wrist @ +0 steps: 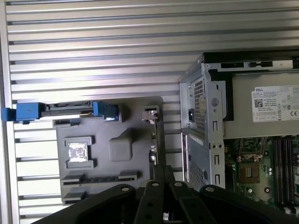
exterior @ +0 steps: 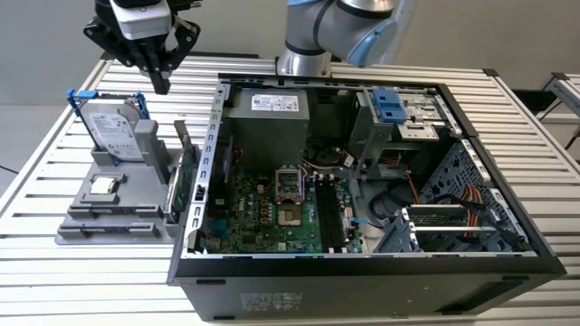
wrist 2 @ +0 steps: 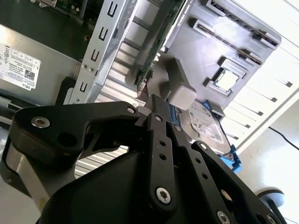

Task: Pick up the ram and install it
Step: 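Reach for the ram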

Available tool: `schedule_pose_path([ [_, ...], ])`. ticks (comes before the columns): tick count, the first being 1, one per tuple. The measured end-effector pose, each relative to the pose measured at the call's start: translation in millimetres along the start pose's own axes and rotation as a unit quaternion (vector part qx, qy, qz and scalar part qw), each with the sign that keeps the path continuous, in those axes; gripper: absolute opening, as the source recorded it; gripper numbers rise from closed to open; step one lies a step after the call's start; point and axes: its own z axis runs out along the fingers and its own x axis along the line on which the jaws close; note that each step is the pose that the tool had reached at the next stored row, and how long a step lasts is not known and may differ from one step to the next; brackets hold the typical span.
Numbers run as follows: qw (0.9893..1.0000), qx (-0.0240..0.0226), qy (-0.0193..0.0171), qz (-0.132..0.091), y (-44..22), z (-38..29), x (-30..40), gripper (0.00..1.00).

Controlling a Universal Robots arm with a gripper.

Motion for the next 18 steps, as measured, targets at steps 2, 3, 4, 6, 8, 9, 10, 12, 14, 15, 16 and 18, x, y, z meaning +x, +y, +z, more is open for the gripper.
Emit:
schedule_pose_path([
  [2,1.0,0.0,0.0001,0.0,-0.2,0.0,2.6,0.0],
  [3,1.0,0.0,0.0,0.0,-0.3,0.1,4.1,0.0],
  [4,1.0,0.0,0.0,0.0,-0.4,0.1,5.4,0.0],
  [6,1.0,0.0,0.0001,0.0,-0.6,0.1,8.0,0.0],
  [8,1.0,0.0,0.0001,0.0,-0.7,0.2,10.4,0.0],
  [9,1.0,0.0,0.0002,0.0,-0.8,0.2,11.6,0.0],
  [10,1.0,0.0,0.0002,0.0,-0.9,0.3,12.9,0.0],
  [12,1.0,0.0,0.0002,0.0,-1.1,0.4,15.2,0.0],
  [14,1.0,0.0,0.0003,0.0,-1.3,0.5,17.7,0.0],
  [15,1.0,0.0,0.0003,0.0,-1.4,0.5,18.9,0.0],
  [16,1.0,0.0,0.0003,0.0,-1.4,0.6,19.8,0.0],
  [18,1.0,0.0,0.0004,0.0,-1.6,0.7,22.0,0.0],
])
